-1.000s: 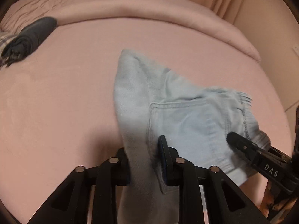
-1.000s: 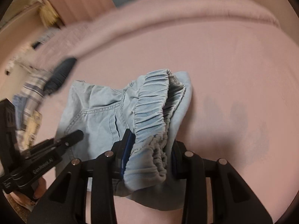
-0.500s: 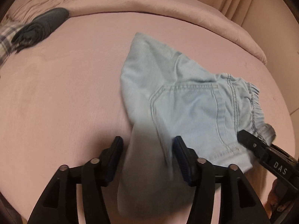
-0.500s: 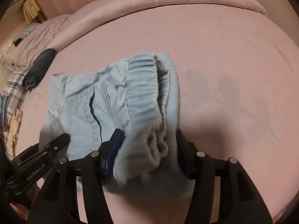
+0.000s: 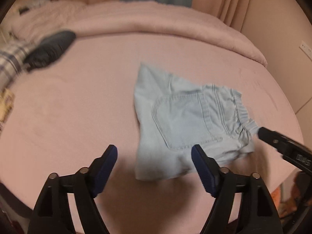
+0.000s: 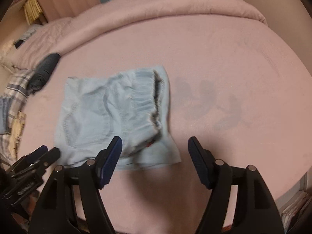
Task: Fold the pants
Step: 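Open both tools and withdraw them from the folded pants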
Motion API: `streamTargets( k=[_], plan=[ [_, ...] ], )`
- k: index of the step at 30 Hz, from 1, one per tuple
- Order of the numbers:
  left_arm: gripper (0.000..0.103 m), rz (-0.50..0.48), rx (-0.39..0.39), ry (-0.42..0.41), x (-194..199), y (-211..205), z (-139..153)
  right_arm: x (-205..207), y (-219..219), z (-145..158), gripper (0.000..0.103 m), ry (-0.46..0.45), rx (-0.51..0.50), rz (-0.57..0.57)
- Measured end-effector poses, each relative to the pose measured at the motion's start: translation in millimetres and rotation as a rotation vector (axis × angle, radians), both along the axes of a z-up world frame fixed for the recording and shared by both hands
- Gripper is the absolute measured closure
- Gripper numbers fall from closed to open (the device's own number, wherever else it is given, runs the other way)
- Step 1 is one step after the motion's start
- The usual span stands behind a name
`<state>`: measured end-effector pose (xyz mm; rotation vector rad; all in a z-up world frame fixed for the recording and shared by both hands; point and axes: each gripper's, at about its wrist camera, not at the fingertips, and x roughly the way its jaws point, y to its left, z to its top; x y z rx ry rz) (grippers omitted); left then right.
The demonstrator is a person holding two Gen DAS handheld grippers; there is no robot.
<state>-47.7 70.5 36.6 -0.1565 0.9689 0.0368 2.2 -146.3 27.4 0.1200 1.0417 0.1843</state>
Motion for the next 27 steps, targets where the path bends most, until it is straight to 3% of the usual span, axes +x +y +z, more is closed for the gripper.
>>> streamTargets(
  k=[2, 5, 10, 12, 27],
  plan=[
    [0.022, -0.010, -0.003, -0.032, -4, -3, 12, -7, 4, 17, 0.022, -0.058, -0.026, 0.010],
    [0.010, -0.018, -0.027, -0.065, -7, -4, 26, -18, 4, 37, 0.018, -0.124, -0.040, 0.015],
    [0.008, -0.014, -0.051, -0.119, -19, -7, 45, -28, 3, 57, 0.008, -0.183, -0.028, 0.015],
    [0.004, -0.004, -0.056, -0.130, -20, -5, 49, -29, 9, 61, 0.007, -0.197, -0.031, 0.015],
    [0.004, 0.039, -0.034, -0.119, -16, -7, 44, -34, 19, 66, 0.004, -0.217, -0.020, 0.044]
  ],
)
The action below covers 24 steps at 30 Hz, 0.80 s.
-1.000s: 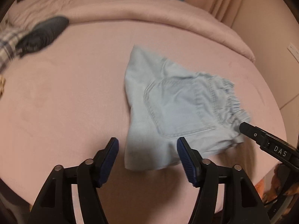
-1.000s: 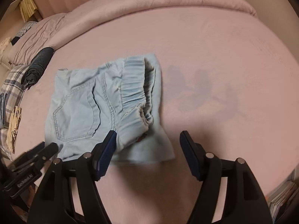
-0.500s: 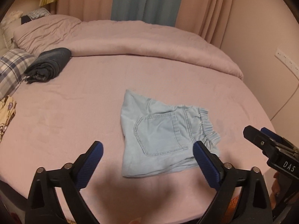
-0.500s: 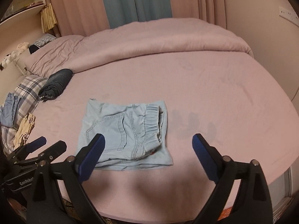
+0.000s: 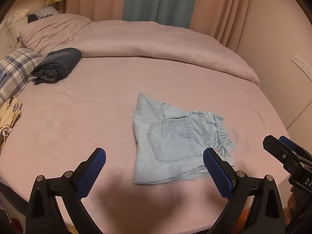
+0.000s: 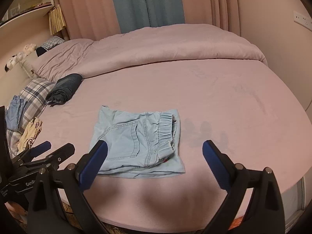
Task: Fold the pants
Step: 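Open both tools and withdraw them from the folded pants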
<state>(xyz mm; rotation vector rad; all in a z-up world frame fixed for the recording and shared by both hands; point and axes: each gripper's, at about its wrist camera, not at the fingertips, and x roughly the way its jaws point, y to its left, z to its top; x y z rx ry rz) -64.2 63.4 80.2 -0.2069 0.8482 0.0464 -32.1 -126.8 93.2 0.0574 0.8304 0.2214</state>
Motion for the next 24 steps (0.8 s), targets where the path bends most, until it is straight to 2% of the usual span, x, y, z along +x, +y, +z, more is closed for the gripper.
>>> streamTargets(
  k=[24],
  plan=[
    [0.004, 0.010, 0.023, -0.005, -5, 7, 4, -4, 18, -5, 0.004, 0.012, -0.030, 0.002]
  ],
)
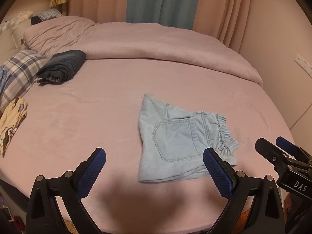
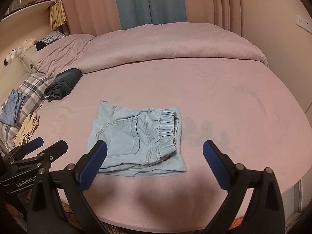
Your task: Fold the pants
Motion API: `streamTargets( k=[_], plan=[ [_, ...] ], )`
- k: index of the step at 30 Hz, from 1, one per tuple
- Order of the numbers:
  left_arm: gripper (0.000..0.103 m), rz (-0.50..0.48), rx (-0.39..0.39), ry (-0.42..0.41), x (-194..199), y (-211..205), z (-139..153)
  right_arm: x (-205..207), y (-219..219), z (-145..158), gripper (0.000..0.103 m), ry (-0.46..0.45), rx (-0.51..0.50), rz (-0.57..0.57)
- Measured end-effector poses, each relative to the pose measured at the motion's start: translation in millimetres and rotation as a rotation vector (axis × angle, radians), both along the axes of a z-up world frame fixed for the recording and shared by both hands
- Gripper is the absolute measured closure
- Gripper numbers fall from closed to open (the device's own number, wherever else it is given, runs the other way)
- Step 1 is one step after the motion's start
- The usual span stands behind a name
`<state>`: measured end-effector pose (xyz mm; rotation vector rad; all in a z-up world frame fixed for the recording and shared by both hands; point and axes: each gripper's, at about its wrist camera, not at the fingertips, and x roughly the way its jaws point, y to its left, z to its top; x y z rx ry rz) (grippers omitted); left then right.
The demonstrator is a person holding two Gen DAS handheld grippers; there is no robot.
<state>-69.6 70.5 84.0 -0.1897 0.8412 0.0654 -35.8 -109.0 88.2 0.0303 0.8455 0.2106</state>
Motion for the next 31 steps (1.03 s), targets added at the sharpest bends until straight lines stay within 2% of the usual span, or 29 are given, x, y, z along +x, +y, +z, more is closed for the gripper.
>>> streamTargets(
  k=[7, 31],
  plan=[
    [0.004, -0.019, 0.036, -0.010, -1, -3, 1, 0, 3, -2, 0.004, 0.004, -0.004, 0.003],
    [0.004, -0.020, -0.003, -0.032, 1, 11, 3, -2, 8, -2, 0.004, 0.002, -0.022, -0.008]
  ],
)
